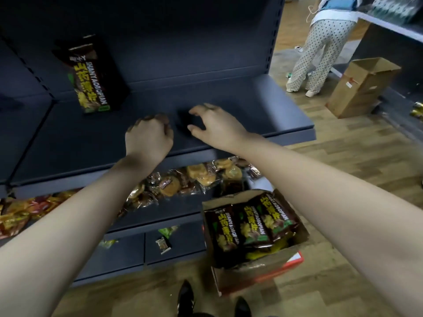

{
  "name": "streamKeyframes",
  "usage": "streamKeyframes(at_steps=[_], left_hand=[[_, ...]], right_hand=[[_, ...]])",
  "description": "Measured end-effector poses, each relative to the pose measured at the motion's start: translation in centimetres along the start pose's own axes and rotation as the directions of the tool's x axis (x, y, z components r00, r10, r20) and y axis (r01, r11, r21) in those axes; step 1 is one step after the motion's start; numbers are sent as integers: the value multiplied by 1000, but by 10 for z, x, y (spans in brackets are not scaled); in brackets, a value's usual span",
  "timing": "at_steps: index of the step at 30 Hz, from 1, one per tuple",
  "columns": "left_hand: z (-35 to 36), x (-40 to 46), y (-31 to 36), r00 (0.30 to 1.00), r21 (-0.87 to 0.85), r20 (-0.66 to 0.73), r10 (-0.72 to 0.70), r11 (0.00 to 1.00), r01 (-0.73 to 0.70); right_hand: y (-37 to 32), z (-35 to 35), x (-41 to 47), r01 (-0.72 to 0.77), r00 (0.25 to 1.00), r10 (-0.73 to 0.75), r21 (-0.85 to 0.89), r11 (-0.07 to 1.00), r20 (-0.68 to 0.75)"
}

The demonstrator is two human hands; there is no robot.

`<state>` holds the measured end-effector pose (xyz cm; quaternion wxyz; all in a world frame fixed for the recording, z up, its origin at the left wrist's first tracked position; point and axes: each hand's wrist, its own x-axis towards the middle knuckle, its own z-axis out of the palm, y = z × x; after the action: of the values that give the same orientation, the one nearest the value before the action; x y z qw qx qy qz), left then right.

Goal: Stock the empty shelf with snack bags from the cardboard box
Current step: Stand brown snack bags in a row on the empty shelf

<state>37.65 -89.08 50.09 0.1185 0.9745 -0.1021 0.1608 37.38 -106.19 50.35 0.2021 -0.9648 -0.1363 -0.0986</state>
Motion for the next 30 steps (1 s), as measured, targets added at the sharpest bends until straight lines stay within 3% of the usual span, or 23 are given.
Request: streamKeyframes(at_steps=[6, 9, 14, 17, 21, 25, 30], left_hand=[[6, -52, 62, 994, -100, -91, 61, 992, -70], [17, -79, 81, 991, -136, -72, 111, 984, -120], [48, -118, 97, 976, -127, 168, 137, 985, -117], [75, -139, 100, 943, -104, 313, 109, 991, -80], [110, -158, 97, 911, -90, 404, 83, 995, -51], [138, -168, 92, 817, -121, 577, 1, 989, 85], [171, -173, 89, 714, -76, 693, -101, 974, 212]], right_hand=[[39, -21, -65, -37, 999, 38, 33, 999, -32], [55, -22, -93, -46, 998, 49, 71, 996, -43], [70, -4, -143, -119, 993, 121, 107, 987, -8], [76, 16, -168, -188, 977, 178, 78, 979, 116], [85, 50, -189, -253, 942, 235, 48, 966, 240], [93, 87, -201, -360, 875, 330, 20, 933, 354], [101, 130, -209, -431, 784, 404, -55, 901, 471]])
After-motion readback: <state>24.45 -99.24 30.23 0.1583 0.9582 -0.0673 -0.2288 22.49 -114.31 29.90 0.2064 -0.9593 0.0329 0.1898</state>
